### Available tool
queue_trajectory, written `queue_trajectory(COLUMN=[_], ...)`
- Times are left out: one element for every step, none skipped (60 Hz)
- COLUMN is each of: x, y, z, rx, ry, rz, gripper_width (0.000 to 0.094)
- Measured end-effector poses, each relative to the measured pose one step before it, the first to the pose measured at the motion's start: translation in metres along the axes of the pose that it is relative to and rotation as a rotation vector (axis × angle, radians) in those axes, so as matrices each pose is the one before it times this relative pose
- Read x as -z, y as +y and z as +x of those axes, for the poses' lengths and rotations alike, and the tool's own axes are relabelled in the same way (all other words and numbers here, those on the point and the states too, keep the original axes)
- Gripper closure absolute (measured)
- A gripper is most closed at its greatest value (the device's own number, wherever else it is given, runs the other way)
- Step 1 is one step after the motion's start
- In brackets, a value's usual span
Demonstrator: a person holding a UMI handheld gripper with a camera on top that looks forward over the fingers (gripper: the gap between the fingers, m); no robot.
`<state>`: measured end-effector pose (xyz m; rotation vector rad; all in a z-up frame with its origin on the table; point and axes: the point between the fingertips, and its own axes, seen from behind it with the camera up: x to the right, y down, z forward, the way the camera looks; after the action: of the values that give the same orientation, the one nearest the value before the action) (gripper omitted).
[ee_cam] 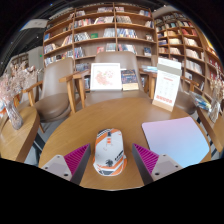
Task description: Arrange mouse
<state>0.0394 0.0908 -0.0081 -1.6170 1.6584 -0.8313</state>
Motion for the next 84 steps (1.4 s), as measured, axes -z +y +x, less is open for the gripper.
queue_trajectory(x=[-0.00209, -0.00214, -0.00267, -0.00229, -0.00245, -0.00112, -0.00219, -0.00050, -0.00090, -0.00079, -0.00073, -0.00072, -0.00054, -0.00166, -0.00020, -0.00040, -0.00023, -0.00010, 0.00000, 0.00009, -0.00015, -0.00003, 0.00001, -0.00015, 0.00103, 0.00024, 0.00016, 0.00058, 0.00043, -0.00012, 0.00049, -0.00100, 0.00352, 0.00162, 0.00151, 0.00224, 0.00246, 0.00110, 0.00447, 0.00369, 0.00403, 0.00417, 0.00438, 0.00480, 0.00469, 0.00280, 0.00602, 0.00282, 0.00438, 0.00490, 0.00442, 0.00411, 0.00274, 0.00309, 0.00220, 0.00177, 0.00136, 0.00227, 0.00044, -0.00062, -0.00340, -0.00186, -0.00171, -0.00210, -0.00248, -0.00169, -0.00419, -0.00389, -0.00276, -0.00383, -0.00395, -0.00396, -0.00360, -0.00514, -0.00379, -0.00292, -0.00333, -0.00279, -0.00270, -0.00231, -0.00542, -0.00175, -0.00189, -0.00211], y=[-0.00161, -0.00087, -0.00113, -0.00065, -0.00001, -0.00074, -0.00023, -0.00104, -0.00015, -0.00045, -0.00052, 0.00002, -0.00035, -0.00083, -0.00004, -0.00028, -0.00014, 0.00001, -0.00002, 0.00008, 0.00014, 0.00010, -0.00002, 0.00006, 0.00022, -0.00016, 0.00009, 0.00046, -0.00069, 0.00153, 0.00000, -0.00027, 0.00074, -0.00012, -0.00076, -0.00111, -0.00102, -0.00132, -0.00189, -0.00289, -0.00342, -0.00401, -0.00448, -0.00520, -0.00599, -0.00677, -0.00578, -0.00698, -0.00671, -0.00684, -0.00690, -0.00670, -0.00728, -0.00581, -0.00522, -0.00460, -0.00423, -0.00261, -0.00328, -0.00275, -0.00202, -0.00052, -0.00017, 0.00023, 0.00091, 0.00377, 0.00209, 0.00348, 0.00350, 0.00414, 0.00484, 0.00592, 0.00665, 0.00877, 0.00629, 0.00593, 0.00519, 0.00484, 0.00502, 0.00536, 0.00800, 0.00435, 0.00346, 0.00304], z=[0.00016, 0.00076, 0.00051, 0.00078, 0.00781, -0.00809, 0.00244, -0.00103, -0.00051, -0.00030, -0.00028, 0.00004, 0.00007, 0.00422, -0.00379, -0.00100, -0.00052, -0.00035, -0.00035, -0.00025, -0.00032, -0.00042, -0.00010, 0.00012, 0.00042, -0.00032, -0.00020, -0.00217, 0.00144, 0.00290, 0.00222, 0.00428, -0.00327, 0.00026, -0.00008, -0.00062, -0.00019, 0.00298, 0.00099, 0.00108, 0.00091, 0.00086, 0.00188, 0.00261, 0.00351, 0.00583, 0.00094, 0.00830, 0.00508, 0.00596, 0.00691, 0.00777, 0.00696, 0.00803, 0.00833, 0.00857, 0.00886, 0.01306, 0.00942, 0.00852, 0.00640, 0.00846, 0.00890, 0.00892, 0.00827, 0.01537, 0.00834, 0.00764, 0.00517, 0.00529, 0.00409, 0.00355, 0.00272, 0.00751, 0.00171, -0.00040, -0.00004, -0.00146, -0.00110, -0.00062, 0.00817, -0.00394, -0.00021, -0.00070], rx=[0.0047, 0.0063, 0.0051, 0.0040, 0.0033, 0.0023, 0.0024, 0.0018, 0.0001, -0.0001, 0.0009, 0.0005, 0.0007, 0.0010, 0.0003, 0.0010, 0.0011, 0.0005, -0.0003, 0.0007, 0.0023, 0.0024, 0.0005, -0.0017, -0.0028, -0.0012, 0.0019, -0.0033, -0.0112, -0.0096, -0.0004, 0.0069, 0.0051, 0.0015, -0.0036, -0.0063, -0.0044, -0.0033, -0.0044, -0.0066, -0.0074, -0.0055, -0.0029, -0.0026, -0.0024, -0.0020, -0.0002, -0.0009, 0.0011, 0.0021, 0.0015, -0.0005, -0.0024, -0.0009, 0.0004, 0.0010, -0.0008, -0.0016, -0.0007, 0.0016, 0.0037, 0.0036, 0.0010, -0.0007, 0.0011, 0.0050, 0.0081, 0.0081, 0.0041, 0.0029, 0.0015, 0.0011, -0.0011, -0.0025, -0.0070, -0.0077, -0.0088, -0.0079, -0.0062, -0.0045, -0.0030, -0.0033, -0.0028, 0.0001], ry=[0.00120, 0.00186, 0.00233, 0.00294, -0.00875, 0.01438, -0.00378, 0.00144, -0.00078, 0.00009, -0.00014, -0.00023, -0.00024, -0.00708, 0.00588, -0.00051, 0.00072, 0.00145, 0.00026, 0.00036, 0.00004, -0.00034, 0.00047, 0.00054, -0.00369, -0.00057, -0.00077, -0.00659, 0.00488, 0.00768, 0.00543, -0.00311, 0.01152, 0.00203, -0.00103, -0.00419, -0.00465, -0.01067, -0.00276, -0.00377, -0.00559, -0.00672, -0.00648, -0.00483, -0.00318, -0.00416, 0.00482, -0.00872, 0.00207, 0.00332, 0.00496, 0.00564, 0.00837, 0.00634, 0.00617, 0.00612, 0.00631, 0.00442, 0.00860, 0.00910, 0.00896, 0.01170, 0.01248, 0.01203, 0.01161, 0.00569, 0.01474, 0.01238, 0.00728, 0.00618, 0.00262, 0.00088, -0.00022, -0.00512, -0.00405, -0.00451, -0.00706, -0.00754, -0.00761, -0.00641, -0.01112, 0.00618, -0.00137, -0.00138], rz=[-0.00250, -0.00383, -0.00426, -0.00498, -0.00363, -0.00771, 0.00037, 0.00001, -0.00371, -0.00246, -0.00201, -0.00343, -0.00222, -0.00293, -0.00274, -0.00169, -0.00126, -0.00075, -0.00032, -0.00054, -0.00040, 0.00025, 0.00095, 0.00052, -0.00066, 0.00162, 0.00029, -0.00203, 0.00001, -0.00912, -0.00468, -0.00189, -0.00583, -0.00194, 0.00105, 0.00220, 0.00032, 0.00018, -0.00023, 0.00262, 0.00393, 0.00410, 0.00414, 0.00556, 0.00726, 0.00756, 0.00844, 0.01047, 0.00997, 0.01024, 0.01059, 0.00988, 0.00661, 0.00647, 0.00488, 0.00349, 0.00351, 0.00542, 0.00298, 0.00139, 0.00034, -0.00151, -0.00120, -0.00022, -0.00026, -0.00149, -0.00425, -0.00415, -0.00315, -0.00331, -0.00545, -0.00889, -0.01258, -0.01229, -0.01393, -0.01024, -0.00883, -0.00818, -0.00896, -0.01020, -0.00803, -0.00775, -0.00477, -0.00219], gripper_width=[0.0078, 0.0079, 0.0079, 0.0077, 0.0080, 0.0079, 0.0078, 0.0080, 0.0080, 0.0079, 0.0078, 0.0079, 0.0073, 0.0073, 0.0075, 0.0075, 0.0077, 0.0075, 0.0076, 0.0077, 0.0077, 0.0082, 0.0085, 0.0093, 0.0111, 0.0168, 0.0323, 0.0479, 0.0475, 0.0483, 0.0494, 0.0506, 0.0507, 0.0508, 0.0508, 0.0508, 0.0508, 0.0507, 0.0509, 0.0508, 0.0508, 0.0507, 0.0511, 0.0510, 0.0510, 0.0509, 0.0508, 0.0508, 0.0509, 0.0509, 0.0508, 0.0507, 0.0507, 0.0507, 0.0508, 0.0507, 0.0506, 0.0506, 0.0507, 0.0506, 0.0506, 0.0507, 0.0508, 0.0507, 0.0506, 0.0506, 0.0509, 0.0507, 0.0507, 0.0507, 0.0508, 0.0506, 0.0510, 0.0509, 0.0508, 0.0509, 0.0508, 0.0509, 0.0508, 0.0508, 0.0508, 0.0506, 0.0505, 0.0504])
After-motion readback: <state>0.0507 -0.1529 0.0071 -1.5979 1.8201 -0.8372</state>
